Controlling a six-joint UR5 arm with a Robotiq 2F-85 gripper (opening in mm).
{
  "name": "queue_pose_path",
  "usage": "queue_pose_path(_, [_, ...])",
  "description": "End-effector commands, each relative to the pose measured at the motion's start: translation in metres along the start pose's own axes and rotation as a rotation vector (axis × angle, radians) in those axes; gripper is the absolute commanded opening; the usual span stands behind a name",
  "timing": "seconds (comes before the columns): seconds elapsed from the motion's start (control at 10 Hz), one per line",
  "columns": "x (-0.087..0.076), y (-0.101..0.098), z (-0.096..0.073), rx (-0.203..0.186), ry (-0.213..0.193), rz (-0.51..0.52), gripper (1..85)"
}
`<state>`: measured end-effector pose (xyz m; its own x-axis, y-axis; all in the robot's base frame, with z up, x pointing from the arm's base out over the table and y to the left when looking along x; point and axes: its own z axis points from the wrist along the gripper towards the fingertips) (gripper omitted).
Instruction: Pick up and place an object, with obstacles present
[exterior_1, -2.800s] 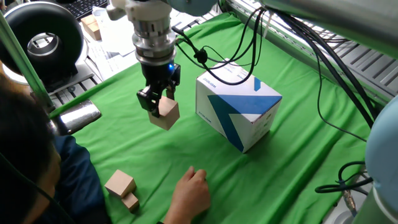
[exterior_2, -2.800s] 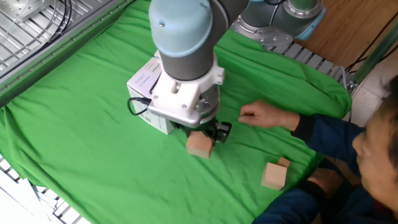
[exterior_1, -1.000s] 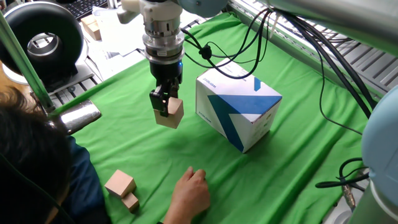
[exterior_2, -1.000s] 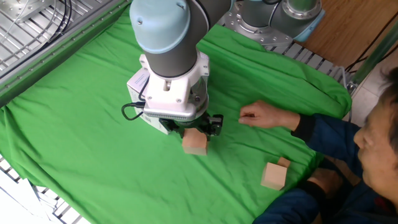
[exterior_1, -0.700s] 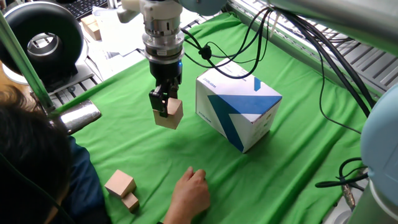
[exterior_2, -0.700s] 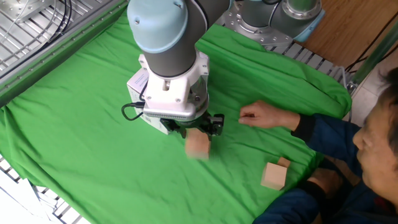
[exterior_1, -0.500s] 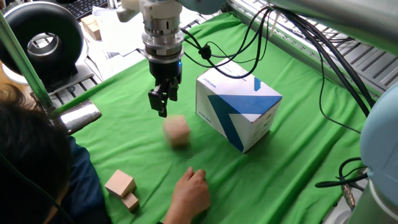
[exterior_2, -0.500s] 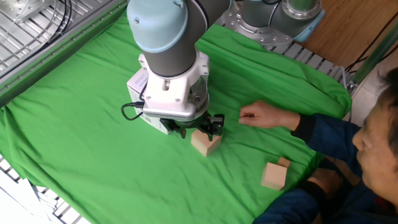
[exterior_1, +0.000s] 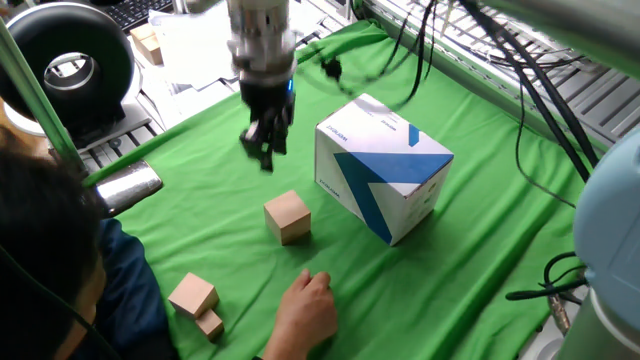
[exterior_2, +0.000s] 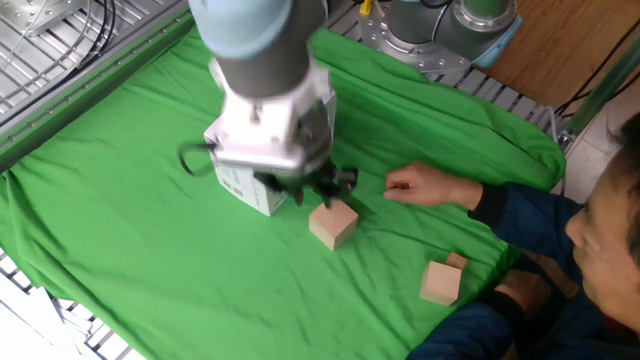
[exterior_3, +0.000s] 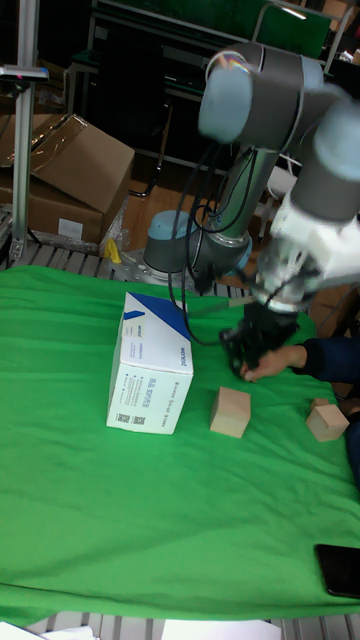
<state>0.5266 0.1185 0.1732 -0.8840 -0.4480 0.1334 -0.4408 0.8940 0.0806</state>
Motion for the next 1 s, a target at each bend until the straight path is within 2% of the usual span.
queue_pose_path(0.0, [0.052, -0.053, -0.077, 0.186, 0.082, -0.022, 1.3])
queue_pose_path(0.1, [0.064, -0.054, -0.084, 0.161, 0.082, -0.004, 1.3])
queue_pose_path(0.2, [0.059, -0.038, -0.082, 0.075, 0.015, 0.044, 1.3])
queue_pose_path(0.3, [0.057, -0.048, -0.078, 0.075, -0.023, 0.016, 1.3])
queue_pose_path(0.5, [0.063, -0.066, -0.076, 0.09, -0.041, -0.017, 1.3])
queue_pose_path(0.6, [0.066, -0.071, -0.072, 0.091, -0.05, 0.032, 1.3])
queue_pose_path(0.7, [0.066, -0.063, -0.066, 0.027, -0.093, 0.13, 1.3])
queue_pose_path(0.8, [0.07, -0.048, -0.063, -0.056, -0.114, 0.215, 1.3])
queue_pose_path(0.9, [0.077, -0.057, -0.064, -0.035, -0.112, 0.226, 1.3])
